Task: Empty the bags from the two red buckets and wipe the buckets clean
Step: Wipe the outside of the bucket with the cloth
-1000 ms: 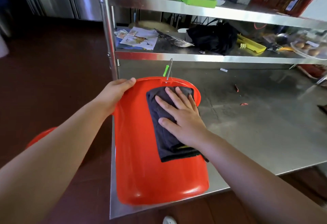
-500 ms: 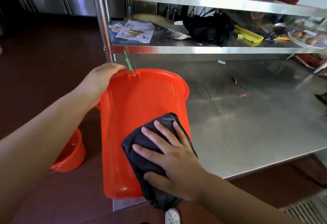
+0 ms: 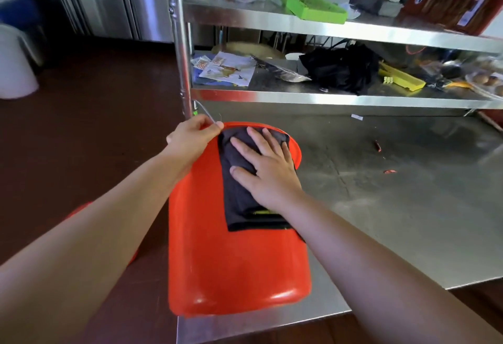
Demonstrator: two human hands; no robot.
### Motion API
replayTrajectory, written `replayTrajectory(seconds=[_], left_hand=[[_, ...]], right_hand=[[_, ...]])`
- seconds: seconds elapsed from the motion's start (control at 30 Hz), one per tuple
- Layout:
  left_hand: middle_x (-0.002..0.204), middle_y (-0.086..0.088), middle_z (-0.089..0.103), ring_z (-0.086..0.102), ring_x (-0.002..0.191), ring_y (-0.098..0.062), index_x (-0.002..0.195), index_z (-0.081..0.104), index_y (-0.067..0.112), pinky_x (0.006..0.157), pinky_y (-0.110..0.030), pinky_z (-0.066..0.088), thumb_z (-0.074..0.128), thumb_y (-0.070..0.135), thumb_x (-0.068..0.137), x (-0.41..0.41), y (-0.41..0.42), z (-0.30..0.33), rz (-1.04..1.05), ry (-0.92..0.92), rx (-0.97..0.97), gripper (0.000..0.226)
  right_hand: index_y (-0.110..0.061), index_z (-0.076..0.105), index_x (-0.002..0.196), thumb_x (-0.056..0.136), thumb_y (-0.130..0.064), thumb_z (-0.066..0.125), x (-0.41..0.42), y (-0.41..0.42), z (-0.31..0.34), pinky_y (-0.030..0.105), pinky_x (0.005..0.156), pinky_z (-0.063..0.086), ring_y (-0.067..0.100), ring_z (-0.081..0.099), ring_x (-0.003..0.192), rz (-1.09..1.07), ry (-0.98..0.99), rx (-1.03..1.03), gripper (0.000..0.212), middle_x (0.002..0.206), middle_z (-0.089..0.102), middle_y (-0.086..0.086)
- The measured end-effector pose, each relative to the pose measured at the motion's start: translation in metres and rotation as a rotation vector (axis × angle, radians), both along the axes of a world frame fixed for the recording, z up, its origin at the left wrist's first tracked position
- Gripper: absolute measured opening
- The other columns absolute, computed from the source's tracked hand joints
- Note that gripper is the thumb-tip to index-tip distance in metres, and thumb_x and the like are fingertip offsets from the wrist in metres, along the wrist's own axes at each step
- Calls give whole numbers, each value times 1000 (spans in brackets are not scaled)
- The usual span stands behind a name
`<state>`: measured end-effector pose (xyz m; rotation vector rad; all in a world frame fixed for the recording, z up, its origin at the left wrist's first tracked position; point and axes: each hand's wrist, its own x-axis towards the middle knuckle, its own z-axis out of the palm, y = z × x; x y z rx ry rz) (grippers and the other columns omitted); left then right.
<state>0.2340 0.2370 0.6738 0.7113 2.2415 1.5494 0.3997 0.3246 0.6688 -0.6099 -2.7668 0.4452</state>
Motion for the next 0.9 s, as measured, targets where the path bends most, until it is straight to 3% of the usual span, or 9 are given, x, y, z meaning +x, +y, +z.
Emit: replayTrajectory(seconds=[0.07, 0.17, 0.3, 0.43, 0.5, 0.6, 0.73, 0.9], left_hand=[[85, -6, 65, 60, 95, -28, 76, 62, 23, 98, -50, 45, 58, 60, 66, -2, -2, 0, -20, -73, 54, 38], [80, -1, 62, 57, 83, -20, 72, 63, 26, 92, -47, 48, 60, 61, 63, -4, -9, -2, -5, -109, 70, 36], [91, -3, 69, 62, 100, -28, 77, 66, 34, 96, -47, 48, 59, 65, 65, -5, -19, -4, -4, -119, 48, 34], [71, 9, 61, 55, 75, -13, 78, 66, 29, 73, -28, 45, 61, 59, 74, -8, -25, -8, 8, -112, 79, 30], [67, 10, 60, 54, 70, -11, 76, 67, 26, 68, -26, 44, 63, 47, 83, -9, -29, -12, -5, -157, 132, 21], [74, 6, 64, 58, 74, -14, 77, 69, 27, 78, -34, 47, 64, 42, 86, -10, -33, -11, -12, -227, 152, 18], [83, 3, 69, 64, 88, -19, 81, 71, 27, 89, -39, 48, 64, 40, 85, -12, -35, -7, 4, -300, 190, 15], [63, 5, 69, 64, 58, -9, 74, 71, 22, 63, -26, 51, 63, 28, 88, -12, -41, -13, 47, -413, 313, 17]], right_hand=[[-49, 30, 142, 89, -56, 40, -10, 4, 1, 43, 118, -6, 11, -3, 145, -10, -1, 0, 54, 158, 8, -16], [-49, 25, 143, 90, -57, 37, -11, -4, -1, 45, 118, -7, 11, -7, 145, 3, -28, 53, 55, 159, 3, -15], [-48, 23, 145, 89, -60, 33, 21, -32, -8, 48, 117, -6, 14, -11, 146, 69, -49, 108, 58, 160, 0, -12], [-46, 25, 145, 88, -61, 33, 76, -67, -23, 51, 117, -2, 16, -10, 147, 175, -54, 112, 58, 160, 6, -11], [-45, 25, 145, 90, -60, 35, 100, -81, -33, 53, 117, 2, 18, -7, 147, 203, -57, 110, 58, 160, 7, -10], [-46, 26, 145, 89, -60, 38, 115, -89, -40, 54, 116, 7, 20, -2, 147, 206, -52, 116, 59, 159, 10, -10], [-47, 29, 143, 88, -58, 38, 101, -77, -33, 49, 117, -1, 14, -5, 147, 198, -30, 78, 57, 158, 10, -15], [-47, 29, 143, 91, -53, 34, 51, -44, -15, 46, 117, -2, 12, -8, 146, 101, -38, 12, 53, 159, 4, -15]])
